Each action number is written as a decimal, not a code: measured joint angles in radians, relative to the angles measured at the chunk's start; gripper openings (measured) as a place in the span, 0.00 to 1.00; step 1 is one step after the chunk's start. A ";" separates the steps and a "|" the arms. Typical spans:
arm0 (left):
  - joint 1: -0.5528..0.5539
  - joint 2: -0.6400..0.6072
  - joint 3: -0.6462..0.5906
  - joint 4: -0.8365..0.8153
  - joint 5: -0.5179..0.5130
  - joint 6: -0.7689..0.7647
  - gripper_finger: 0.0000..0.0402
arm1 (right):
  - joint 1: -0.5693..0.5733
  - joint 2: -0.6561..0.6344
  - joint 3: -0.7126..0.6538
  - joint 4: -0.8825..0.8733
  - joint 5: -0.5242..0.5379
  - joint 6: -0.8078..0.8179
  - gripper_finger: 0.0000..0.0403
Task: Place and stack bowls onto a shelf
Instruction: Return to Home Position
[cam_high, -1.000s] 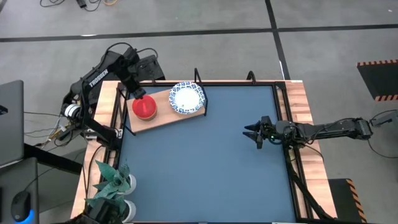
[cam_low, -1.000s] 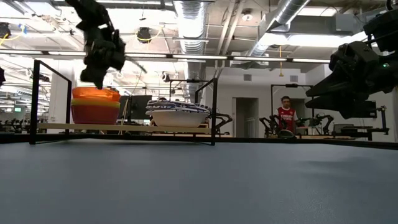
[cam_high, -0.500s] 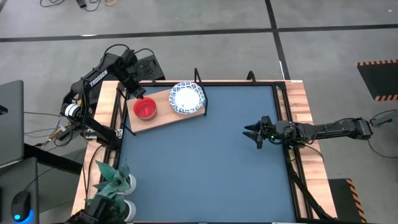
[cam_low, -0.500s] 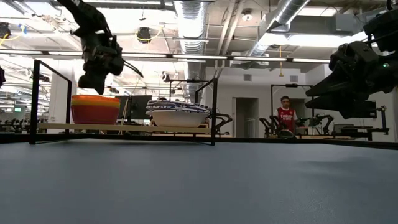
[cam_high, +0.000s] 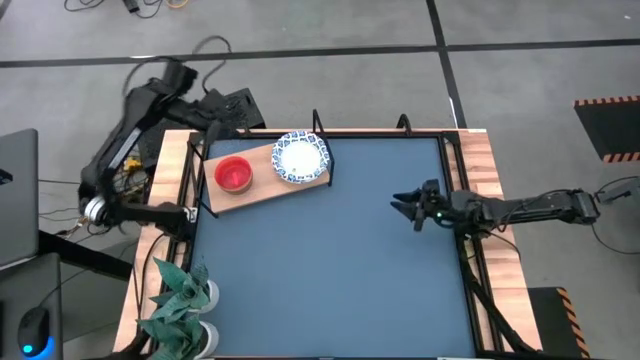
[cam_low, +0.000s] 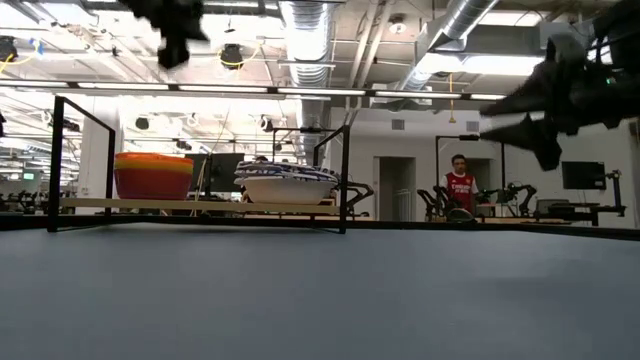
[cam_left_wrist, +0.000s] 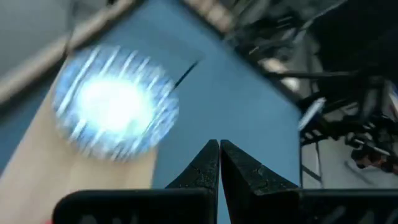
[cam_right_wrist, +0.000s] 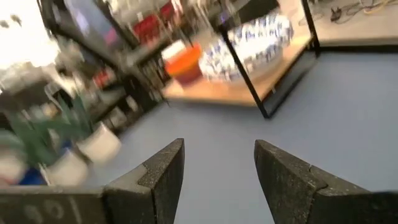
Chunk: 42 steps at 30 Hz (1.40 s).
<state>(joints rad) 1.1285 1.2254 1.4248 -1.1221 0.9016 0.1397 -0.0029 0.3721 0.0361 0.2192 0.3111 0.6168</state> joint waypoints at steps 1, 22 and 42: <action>-0.021 -0.044 0.001 0.044 0.016 -0.020 0.00 | 0.000 -0.001 0.005 0.016 0.005 0.018 0.55; -0.462 -0.708 -0.483 0.776 -0.321 -0.340 0.00 | -0.219 -0.143 0.017 0.432 -0.181 -0.083 0.55; -1.012 -0.802 -1.137 1.462 -0.679 -0.530 0.00 | -0.640 -0.363 0.017 0.135 -0.549 0.088 0.55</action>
<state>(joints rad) 0.1160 0.4236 0.2874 0.3399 0.2223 -0.3903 -0.6427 0.0093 0.0532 0.3540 -0.2380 0.7048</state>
